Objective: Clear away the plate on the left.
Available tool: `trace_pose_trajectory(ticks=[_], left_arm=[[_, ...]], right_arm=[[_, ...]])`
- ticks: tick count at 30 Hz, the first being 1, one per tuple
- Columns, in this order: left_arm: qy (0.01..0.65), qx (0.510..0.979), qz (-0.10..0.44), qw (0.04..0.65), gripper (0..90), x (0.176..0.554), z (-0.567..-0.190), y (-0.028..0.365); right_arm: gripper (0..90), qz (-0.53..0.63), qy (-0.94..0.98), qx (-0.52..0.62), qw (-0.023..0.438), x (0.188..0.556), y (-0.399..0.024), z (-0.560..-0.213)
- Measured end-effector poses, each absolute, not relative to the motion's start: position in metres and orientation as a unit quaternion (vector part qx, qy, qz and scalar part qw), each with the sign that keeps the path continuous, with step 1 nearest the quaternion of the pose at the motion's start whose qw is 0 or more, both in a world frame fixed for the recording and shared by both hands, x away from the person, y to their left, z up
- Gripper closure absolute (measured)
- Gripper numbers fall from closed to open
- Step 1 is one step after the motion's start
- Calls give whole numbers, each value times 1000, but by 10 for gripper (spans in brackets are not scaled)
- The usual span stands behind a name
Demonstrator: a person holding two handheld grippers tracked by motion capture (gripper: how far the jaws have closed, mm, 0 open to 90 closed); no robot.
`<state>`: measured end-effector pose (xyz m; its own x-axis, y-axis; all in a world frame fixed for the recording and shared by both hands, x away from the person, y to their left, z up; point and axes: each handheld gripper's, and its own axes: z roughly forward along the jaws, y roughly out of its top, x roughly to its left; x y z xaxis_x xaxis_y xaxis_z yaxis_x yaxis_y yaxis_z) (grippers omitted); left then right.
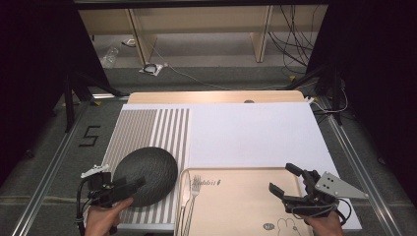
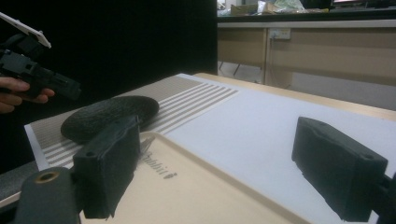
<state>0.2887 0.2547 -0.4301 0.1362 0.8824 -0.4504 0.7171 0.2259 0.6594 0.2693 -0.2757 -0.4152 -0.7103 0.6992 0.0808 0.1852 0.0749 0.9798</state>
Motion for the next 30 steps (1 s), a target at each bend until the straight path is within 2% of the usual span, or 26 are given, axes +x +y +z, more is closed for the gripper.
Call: trace_pose_trajectory(ticks=[13,22,30], left_arm=[[700,539,30,468,170,274,-442,267],[730,496,20,469,168,266,-447,276],[770,425,-10,477,165,264,-458,288]], right_arm=[[164,604,700,318,211,270,-276,-416],[164,604,699,318,212,269,-276,-415],[164,603,700,318,212,269,-275,-415]])
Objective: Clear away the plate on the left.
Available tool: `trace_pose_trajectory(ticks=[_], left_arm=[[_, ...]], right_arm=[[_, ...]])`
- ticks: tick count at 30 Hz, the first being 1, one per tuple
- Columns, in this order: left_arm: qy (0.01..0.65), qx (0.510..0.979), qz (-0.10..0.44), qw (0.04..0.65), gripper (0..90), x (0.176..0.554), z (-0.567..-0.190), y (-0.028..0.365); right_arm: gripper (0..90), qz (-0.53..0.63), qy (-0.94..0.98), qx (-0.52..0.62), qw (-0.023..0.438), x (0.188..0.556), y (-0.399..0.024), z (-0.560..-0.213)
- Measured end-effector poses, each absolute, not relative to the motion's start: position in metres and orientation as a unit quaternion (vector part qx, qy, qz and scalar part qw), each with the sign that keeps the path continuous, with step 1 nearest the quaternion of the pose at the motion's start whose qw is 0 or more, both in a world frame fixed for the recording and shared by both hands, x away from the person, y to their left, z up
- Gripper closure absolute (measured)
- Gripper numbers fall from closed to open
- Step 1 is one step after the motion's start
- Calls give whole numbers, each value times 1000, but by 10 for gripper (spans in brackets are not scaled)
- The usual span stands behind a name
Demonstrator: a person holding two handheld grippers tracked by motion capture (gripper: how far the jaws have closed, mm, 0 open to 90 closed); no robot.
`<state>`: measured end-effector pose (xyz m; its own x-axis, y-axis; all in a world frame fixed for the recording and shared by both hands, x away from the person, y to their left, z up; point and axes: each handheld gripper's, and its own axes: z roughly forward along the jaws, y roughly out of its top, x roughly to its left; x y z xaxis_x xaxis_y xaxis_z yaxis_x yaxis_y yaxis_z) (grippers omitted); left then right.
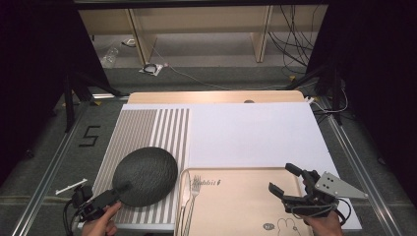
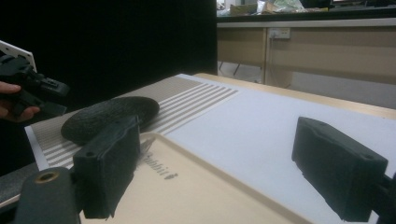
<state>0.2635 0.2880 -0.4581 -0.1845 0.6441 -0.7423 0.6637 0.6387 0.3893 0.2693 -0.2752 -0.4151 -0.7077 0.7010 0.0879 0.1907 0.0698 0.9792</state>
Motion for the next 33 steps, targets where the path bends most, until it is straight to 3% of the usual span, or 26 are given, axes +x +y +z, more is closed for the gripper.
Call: trace_pose_trajectory(ticks=[12,27,33], left_arm=[[801,367,-32,472,165,257,-469,295],[823,278,-127,479,177,253,-495,290],[828,256,-126,483,214,255,-499,284]], right_arm=[[164,605,699,318,210,269,-275,-415],[164,603,701,317,210,269,-274,-415],[164,602,702,317,210,269,-274,-415]])
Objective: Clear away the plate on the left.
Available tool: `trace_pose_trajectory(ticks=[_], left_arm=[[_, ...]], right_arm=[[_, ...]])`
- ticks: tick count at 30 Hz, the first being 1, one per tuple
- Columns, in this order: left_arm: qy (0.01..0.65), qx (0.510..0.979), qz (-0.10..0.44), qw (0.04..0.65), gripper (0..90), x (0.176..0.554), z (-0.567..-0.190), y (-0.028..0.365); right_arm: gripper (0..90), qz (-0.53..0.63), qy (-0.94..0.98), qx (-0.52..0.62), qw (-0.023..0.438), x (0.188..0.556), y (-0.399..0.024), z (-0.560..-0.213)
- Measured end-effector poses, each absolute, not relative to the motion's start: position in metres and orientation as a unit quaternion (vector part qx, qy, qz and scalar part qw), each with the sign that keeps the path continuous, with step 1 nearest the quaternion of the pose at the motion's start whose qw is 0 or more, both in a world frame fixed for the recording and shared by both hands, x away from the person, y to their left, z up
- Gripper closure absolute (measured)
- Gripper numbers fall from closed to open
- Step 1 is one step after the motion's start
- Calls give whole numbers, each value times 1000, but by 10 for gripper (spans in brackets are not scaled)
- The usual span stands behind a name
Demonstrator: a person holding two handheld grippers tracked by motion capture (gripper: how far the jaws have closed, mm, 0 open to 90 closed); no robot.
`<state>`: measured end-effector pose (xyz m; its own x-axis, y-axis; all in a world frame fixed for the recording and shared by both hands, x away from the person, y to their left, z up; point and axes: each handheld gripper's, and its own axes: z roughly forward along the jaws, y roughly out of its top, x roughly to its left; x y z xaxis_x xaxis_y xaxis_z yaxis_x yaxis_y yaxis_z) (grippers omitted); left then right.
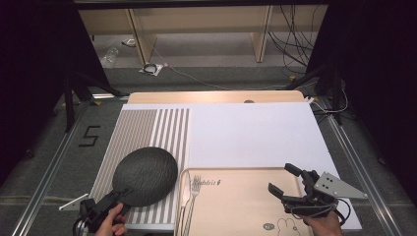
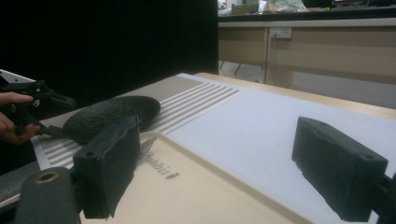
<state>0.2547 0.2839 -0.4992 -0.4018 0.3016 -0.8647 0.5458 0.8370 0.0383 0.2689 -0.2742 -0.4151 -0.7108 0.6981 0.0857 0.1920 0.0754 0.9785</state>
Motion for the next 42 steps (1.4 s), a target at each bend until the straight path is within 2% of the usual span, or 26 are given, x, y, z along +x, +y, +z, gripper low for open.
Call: trace_pose_trajectory(ticks=[7,17,23,33,42], left_arm=[[829,213,-134,500,306,252,-504,278],[829,172,-151,511,443,251,-512,273],[835,154,-143,509,521,250,-515,270],[837,142,-143,509,576,251,-519,267],[842,146,-142,499,708,251,-523,267]], right_arm=[[164,603,702,316,209,270,-274,-416],[164,603,702,316,209,270,-273,-416],[164,603,702,316,209,269,-273,-416],[164,603,703,315,209,270,-273,-416],[164,602,703,316,209,269,-273,-416]])
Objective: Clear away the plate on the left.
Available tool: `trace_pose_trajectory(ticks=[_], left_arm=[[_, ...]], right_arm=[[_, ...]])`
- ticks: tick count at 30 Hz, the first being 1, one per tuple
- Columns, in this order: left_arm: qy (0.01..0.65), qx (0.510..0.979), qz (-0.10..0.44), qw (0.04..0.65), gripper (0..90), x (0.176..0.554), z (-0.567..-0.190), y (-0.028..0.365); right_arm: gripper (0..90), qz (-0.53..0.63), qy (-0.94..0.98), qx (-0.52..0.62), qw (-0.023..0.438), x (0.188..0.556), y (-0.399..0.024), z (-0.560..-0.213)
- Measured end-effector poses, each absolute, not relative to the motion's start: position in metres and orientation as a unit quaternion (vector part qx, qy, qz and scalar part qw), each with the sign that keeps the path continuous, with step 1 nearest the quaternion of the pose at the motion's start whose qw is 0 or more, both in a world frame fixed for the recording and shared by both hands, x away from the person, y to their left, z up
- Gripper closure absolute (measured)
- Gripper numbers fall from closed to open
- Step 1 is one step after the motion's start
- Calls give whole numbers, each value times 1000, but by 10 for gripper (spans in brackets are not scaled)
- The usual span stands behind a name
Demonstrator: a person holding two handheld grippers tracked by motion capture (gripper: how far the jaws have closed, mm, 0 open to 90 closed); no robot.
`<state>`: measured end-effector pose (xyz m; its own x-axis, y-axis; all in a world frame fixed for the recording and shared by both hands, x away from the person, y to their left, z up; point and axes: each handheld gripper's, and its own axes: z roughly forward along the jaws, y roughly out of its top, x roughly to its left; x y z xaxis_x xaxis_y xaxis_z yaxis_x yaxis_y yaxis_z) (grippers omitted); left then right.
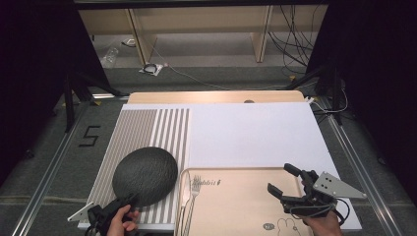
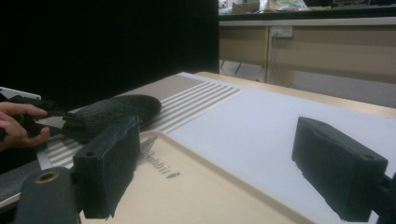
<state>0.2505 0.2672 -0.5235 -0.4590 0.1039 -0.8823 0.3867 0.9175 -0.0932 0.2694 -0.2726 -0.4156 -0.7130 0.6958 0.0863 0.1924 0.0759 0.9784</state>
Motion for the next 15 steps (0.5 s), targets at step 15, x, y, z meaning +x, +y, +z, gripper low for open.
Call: trace_pose_trajectory(ticks=[15], left_arm=[[830,161,-120,520,848,248,-518,266]], right_arm=[[164,602,703,315,209,269,-272,-415]])
